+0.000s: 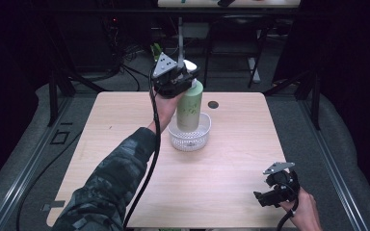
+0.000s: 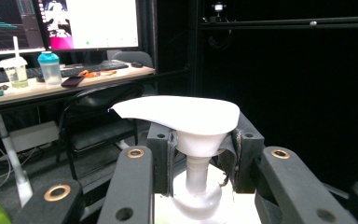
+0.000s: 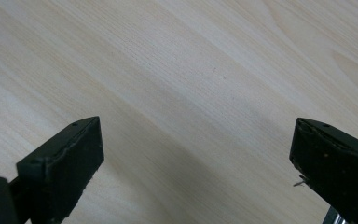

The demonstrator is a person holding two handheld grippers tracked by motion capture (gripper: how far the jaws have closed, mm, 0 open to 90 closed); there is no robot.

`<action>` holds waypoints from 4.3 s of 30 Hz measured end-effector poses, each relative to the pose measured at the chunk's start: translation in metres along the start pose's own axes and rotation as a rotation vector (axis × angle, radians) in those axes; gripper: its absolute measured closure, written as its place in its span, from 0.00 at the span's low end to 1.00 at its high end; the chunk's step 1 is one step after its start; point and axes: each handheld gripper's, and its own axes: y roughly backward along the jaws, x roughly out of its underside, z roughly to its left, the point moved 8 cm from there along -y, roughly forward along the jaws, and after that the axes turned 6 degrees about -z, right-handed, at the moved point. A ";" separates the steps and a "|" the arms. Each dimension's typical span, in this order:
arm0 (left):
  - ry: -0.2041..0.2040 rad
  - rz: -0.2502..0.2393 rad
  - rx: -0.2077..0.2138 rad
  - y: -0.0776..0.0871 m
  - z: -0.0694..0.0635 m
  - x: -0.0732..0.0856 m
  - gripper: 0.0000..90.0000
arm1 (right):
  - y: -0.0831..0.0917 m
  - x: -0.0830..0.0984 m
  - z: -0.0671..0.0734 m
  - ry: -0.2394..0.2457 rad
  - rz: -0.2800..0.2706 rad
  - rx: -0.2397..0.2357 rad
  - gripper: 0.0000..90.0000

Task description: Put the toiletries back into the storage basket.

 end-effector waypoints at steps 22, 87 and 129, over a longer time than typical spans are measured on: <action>0.017 0.053 0.001 -0.007 0.000 0.057 0.75 | 0.001 0.000 0.000 0.011 -0.001 0.004 0.03; -0.039 0.409 0.029 0.068 0.004 0.048 0.12 | 0.002 0.000 0.000 0.003 0.001 0.010 0.03; 0.058 0.680 -0.038 0.202 0.005 0.151 0.00 | 0.001 0.000 -0.001 0.005 0.005 0.018 0.03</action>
